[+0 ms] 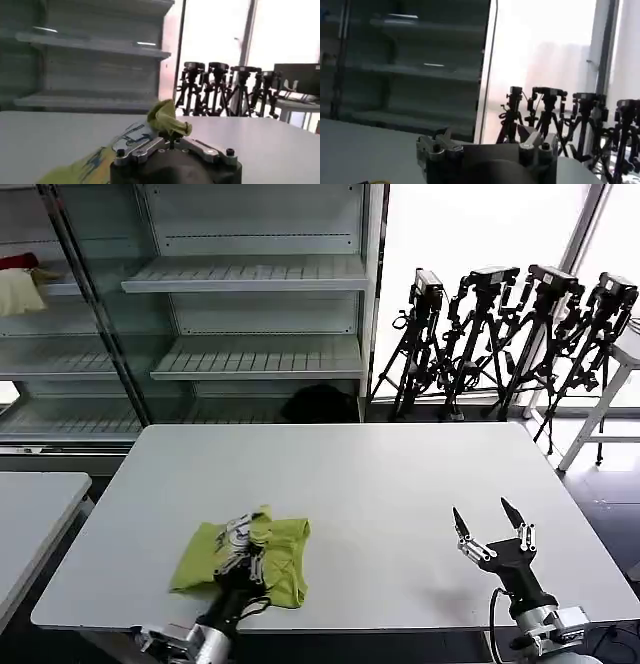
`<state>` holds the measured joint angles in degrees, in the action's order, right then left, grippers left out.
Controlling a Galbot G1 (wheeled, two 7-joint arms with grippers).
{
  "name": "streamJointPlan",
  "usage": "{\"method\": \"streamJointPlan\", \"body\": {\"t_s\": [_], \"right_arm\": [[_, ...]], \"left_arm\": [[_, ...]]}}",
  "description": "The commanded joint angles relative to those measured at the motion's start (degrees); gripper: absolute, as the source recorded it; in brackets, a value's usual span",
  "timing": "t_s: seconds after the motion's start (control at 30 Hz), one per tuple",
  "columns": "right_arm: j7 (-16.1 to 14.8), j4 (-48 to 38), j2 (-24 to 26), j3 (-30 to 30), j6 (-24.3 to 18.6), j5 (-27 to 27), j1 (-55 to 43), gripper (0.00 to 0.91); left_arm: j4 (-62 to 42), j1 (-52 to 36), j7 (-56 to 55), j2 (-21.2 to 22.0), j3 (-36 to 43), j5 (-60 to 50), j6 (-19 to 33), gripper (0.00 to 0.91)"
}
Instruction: Fold and organize the clothes.
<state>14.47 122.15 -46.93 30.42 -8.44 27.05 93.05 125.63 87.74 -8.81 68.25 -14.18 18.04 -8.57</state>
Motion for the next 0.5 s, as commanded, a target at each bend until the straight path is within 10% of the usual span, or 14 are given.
{"method": "streamJointPlan", "body": {"t_s": [0.03, 0.37, 0.47, 0.5], "right_arm": [[-0.03, 0.24, -0.34, -0.40, 0.09, -0.38, -0.08, 0.907], [-0.01, 0.43, -0.47, -0.01, -0.28, -0.61, 0.55, 0.907], [-0.04, 0.34, -0.60, -0.19, -0.41, -0.64, 0.58, 0.907], [-0.05, 0.29, -0.65, -0.25, -0.45, -0.67, 0.57, 0.907]], "left_arm": [[-3.19, -4.50, -0.73, 1.24, 6.72, -3.18, -0.90, 0.010], [-7.41, -7.95, -0.72, 0.88, 5.40, -3.21, -1.37, 0.101], [-7.93, -7.89, 0.17, 0.47, 5.24, -3.46, -1.47, 0.494], [-7.97, -7.60, 0.93, 0.31, 5.13, -3.65, -1.21, 0.856]]}}
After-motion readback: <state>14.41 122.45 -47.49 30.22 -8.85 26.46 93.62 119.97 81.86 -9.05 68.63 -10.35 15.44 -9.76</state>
